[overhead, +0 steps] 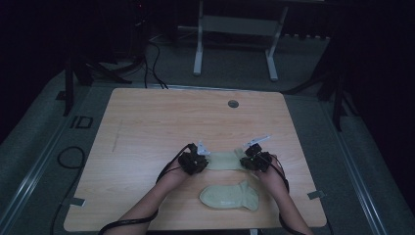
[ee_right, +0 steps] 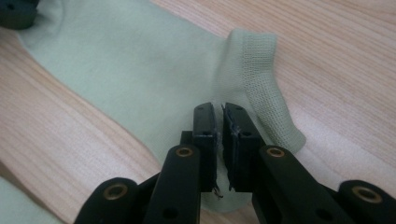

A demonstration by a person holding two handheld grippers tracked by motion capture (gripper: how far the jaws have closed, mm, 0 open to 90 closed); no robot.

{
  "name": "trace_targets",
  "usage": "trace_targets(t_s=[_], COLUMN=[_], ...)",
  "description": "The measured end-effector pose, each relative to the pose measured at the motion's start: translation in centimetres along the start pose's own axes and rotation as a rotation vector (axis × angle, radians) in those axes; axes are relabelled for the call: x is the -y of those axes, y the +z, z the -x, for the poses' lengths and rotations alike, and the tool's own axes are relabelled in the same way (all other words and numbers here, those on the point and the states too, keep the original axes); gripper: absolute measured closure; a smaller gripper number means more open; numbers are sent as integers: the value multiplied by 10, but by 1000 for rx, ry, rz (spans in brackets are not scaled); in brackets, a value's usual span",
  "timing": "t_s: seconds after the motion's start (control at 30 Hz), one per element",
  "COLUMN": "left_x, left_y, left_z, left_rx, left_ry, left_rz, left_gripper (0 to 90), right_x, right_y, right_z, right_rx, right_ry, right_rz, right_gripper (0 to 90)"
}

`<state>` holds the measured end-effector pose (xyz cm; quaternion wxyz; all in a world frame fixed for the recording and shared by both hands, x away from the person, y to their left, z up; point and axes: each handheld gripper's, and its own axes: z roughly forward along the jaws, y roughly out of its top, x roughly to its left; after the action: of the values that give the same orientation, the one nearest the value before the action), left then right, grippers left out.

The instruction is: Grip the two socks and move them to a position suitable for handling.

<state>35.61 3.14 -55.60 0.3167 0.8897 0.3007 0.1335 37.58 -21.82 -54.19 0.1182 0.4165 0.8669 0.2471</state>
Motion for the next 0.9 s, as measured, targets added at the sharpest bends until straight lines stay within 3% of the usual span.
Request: trace_targets(t_s=[0.27, 0.37, 0.4, 0.47, 0.63, 0.77, 0.9], left_x=[0, -1, -1, -4, -9, -9, -8], left_y=[0, 0, 0, -1, -5, -11, -20], left_z=[0, 0, 1, 4, 7, 7, 11], left_rx=[2, 17, 44, 59, 28, 35, 40], left_ry=[-10, -17, -14, 3, -13, -37, -33], left_rz=[3, 1, 0, -2, -14, 1, 2], left_gripper=[834, 800, 800, 706, 527, 489, 467], right_x=[2, 0, 0, 0, -3, -3, -1], right_y=[-1, -1, -1, -2, -10, -16, -23], right_z=[-1, -2, -2, -4, -4, -5, -5], right_rx=[-4, -12, -19, -33, -59, -62, -78], right_ry=[-1, -7, -7, -13, -8, -15, -20], right_rz=[2, -8, -11, -20, 6, 11, 23], right_gripper=[813, 784, 769, 727, 616, 571, 544])
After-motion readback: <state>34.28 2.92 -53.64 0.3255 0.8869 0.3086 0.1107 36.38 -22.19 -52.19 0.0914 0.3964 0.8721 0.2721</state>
